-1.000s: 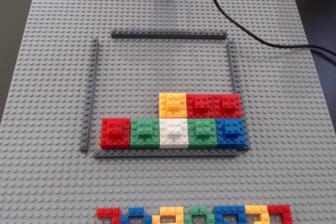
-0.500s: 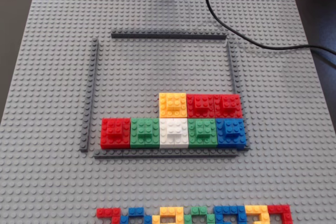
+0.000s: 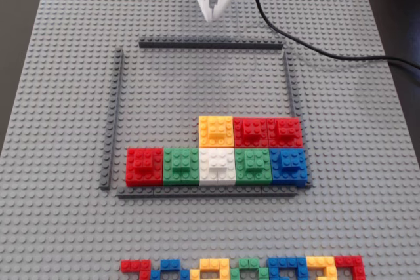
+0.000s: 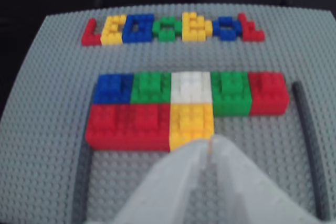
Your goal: Grab the cube and place it into the grid
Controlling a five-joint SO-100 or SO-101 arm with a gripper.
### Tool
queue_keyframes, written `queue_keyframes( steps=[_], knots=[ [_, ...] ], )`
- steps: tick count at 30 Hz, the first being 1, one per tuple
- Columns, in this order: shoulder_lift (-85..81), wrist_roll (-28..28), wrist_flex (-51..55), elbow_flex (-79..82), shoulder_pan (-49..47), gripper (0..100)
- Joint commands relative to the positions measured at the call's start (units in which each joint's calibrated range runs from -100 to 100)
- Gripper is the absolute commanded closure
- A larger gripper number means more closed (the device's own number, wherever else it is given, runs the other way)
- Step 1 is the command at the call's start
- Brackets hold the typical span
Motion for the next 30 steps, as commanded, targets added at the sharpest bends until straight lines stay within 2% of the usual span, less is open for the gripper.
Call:
queue_keyframes(
  steps=[1, 20, 30],
  knots=[
    [-1.9, 0.0, -0.7, 0.8, -0.4, 100],
    [-2.0, 0.5, -1.8, 15.4, -0.5, 100],
    [-2.0, -0.7, 3.3, 15.4, -0.6, 100]
  ],
)
